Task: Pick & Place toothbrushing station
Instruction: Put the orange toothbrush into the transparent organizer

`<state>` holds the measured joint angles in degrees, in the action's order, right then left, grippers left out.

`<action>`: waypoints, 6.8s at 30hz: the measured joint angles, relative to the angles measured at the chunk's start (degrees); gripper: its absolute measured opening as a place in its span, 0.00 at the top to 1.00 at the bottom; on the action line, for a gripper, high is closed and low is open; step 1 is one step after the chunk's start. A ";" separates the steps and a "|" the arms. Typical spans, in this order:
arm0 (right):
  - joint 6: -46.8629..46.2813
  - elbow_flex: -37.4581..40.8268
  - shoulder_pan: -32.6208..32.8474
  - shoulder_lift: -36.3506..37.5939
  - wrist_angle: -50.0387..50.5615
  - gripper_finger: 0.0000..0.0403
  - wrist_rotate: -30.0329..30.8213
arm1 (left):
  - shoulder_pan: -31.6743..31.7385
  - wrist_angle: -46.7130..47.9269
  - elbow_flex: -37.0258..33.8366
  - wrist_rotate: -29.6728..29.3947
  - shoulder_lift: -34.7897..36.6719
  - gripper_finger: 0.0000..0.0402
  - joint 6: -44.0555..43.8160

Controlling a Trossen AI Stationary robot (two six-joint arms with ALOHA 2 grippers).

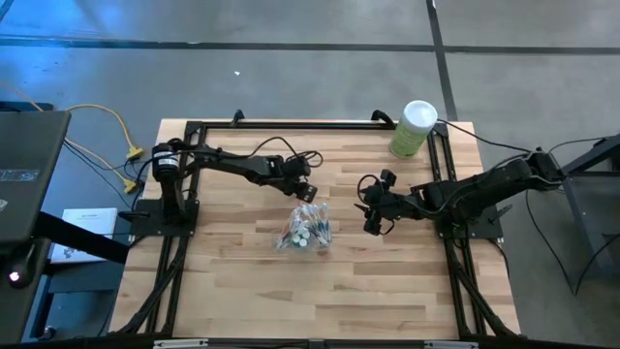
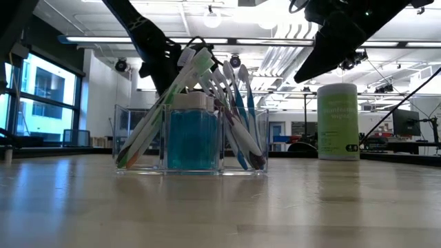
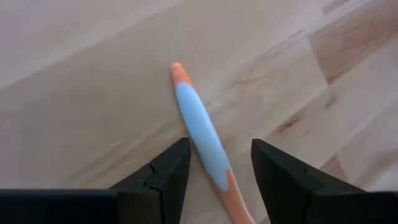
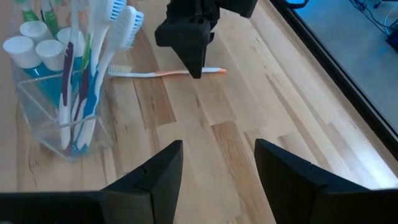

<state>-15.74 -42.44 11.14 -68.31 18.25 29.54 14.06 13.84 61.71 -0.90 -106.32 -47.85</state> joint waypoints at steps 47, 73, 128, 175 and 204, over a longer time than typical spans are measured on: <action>-1.18 0.00 0.00 0.00 0.19 0.53 -1.64 | -12.30 40.78 -0.48 -17.78 13.25 1.00 -8.51; -3.58 0.00 0.00 0.00 0.54 0.53 -3.10 | -20.21 42.84 -0.33 -20.60 16.75 1.00 -15.32; -1.08 0.00 3.13 0.00 -8.66 0.53 -8.76 | -25.66 36.66 -0.24 -51.70 26.60 0.89 13.24; -2.02 0.04 3.13 -0.39 -8.82 0.53 -8.50 | -14.84 -29.55 -41.94 -21.94 33.30 0.61 21.08; -0.52 0.07 3.13 -0.57 -9.69 0.53 -8.50 | -18.09 -93.46 -49.40 -39.53 -10.89 0.61 25.60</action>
<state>-16.25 -42.37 14.26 -68.88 8.56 21.04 -4.03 -79.62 12.32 -40.43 -117.21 -22.25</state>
